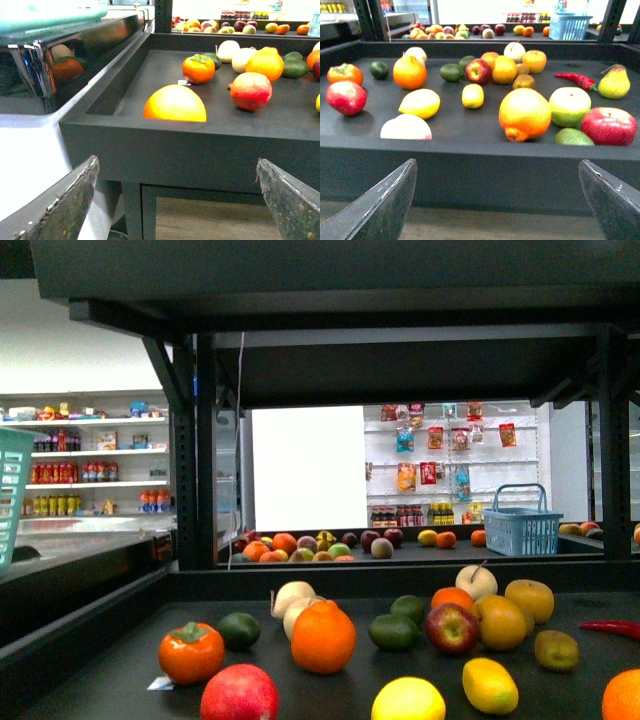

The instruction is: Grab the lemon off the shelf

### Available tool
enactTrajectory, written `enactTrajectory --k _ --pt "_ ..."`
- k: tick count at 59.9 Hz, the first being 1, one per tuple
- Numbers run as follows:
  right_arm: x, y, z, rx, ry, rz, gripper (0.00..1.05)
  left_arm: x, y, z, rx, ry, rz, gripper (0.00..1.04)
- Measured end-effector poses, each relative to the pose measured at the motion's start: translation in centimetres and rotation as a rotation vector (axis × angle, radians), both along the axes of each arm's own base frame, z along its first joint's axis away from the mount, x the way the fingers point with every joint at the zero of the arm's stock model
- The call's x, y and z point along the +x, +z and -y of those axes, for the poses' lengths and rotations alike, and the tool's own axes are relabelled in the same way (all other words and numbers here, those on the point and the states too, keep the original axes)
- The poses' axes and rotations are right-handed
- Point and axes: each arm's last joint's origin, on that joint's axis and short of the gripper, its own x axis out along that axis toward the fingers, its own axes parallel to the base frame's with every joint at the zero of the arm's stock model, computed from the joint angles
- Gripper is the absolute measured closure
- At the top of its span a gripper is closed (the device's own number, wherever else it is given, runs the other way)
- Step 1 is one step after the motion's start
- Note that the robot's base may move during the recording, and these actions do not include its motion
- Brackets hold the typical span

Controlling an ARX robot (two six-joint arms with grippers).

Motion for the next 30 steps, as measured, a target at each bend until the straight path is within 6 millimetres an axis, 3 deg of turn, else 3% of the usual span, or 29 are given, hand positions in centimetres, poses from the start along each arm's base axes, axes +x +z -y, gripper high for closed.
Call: enactTrajectory --k 30 --pt "0.00 0.00 0.00 0.000 0.000 0.000 0.07 0.00 0.00 0.00 0.000 0.000 0.000 0.08"
